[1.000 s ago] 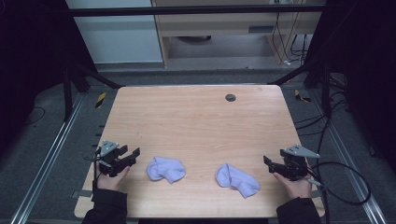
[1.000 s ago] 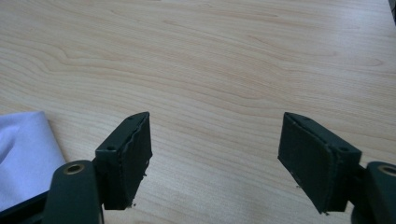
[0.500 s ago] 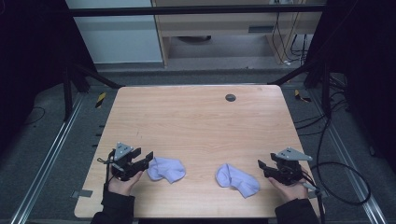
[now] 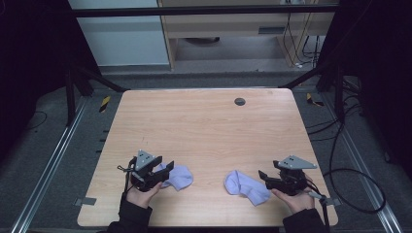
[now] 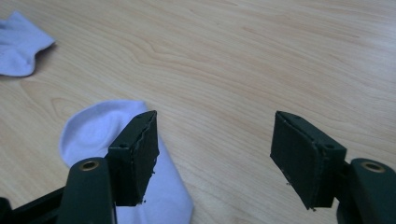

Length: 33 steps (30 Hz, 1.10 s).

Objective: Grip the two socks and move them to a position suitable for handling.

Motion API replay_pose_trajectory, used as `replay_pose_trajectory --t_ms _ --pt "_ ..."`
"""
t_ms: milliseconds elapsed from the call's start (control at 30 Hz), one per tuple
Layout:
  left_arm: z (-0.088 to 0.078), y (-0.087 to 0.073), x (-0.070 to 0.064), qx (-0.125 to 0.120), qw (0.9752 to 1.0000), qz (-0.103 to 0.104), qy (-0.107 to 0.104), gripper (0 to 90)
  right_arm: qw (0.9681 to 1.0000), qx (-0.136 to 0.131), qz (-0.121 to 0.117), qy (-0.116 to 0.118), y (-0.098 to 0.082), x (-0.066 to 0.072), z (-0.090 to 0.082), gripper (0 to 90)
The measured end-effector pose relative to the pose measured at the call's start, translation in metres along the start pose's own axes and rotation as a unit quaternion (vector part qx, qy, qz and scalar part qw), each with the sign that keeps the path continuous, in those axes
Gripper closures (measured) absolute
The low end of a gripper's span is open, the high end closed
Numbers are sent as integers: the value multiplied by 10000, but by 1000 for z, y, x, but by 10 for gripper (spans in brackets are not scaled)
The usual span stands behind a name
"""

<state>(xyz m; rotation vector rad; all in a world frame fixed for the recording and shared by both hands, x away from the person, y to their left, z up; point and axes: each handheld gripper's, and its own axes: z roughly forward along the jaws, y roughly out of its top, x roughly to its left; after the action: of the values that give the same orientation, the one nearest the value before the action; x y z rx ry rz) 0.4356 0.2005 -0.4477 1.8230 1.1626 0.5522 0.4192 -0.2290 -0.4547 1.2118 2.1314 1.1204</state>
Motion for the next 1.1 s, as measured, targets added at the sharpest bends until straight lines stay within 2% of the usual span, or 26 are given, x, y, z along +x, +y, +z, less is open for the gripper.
replay_pose_trajectory --t_ms 400,667,1100 --pt "11 9 -28 62 9994 278 -205 474 9993 104 -204 300 -6 15 0 318" --pt "23 15 -52 41 9983 446 -369 474 9981 223 -316 472 -12 25 1 317" --pt "43 13 -86 223 9958 703 -549 477 9949 516 -381 779 -21 34 3 437"
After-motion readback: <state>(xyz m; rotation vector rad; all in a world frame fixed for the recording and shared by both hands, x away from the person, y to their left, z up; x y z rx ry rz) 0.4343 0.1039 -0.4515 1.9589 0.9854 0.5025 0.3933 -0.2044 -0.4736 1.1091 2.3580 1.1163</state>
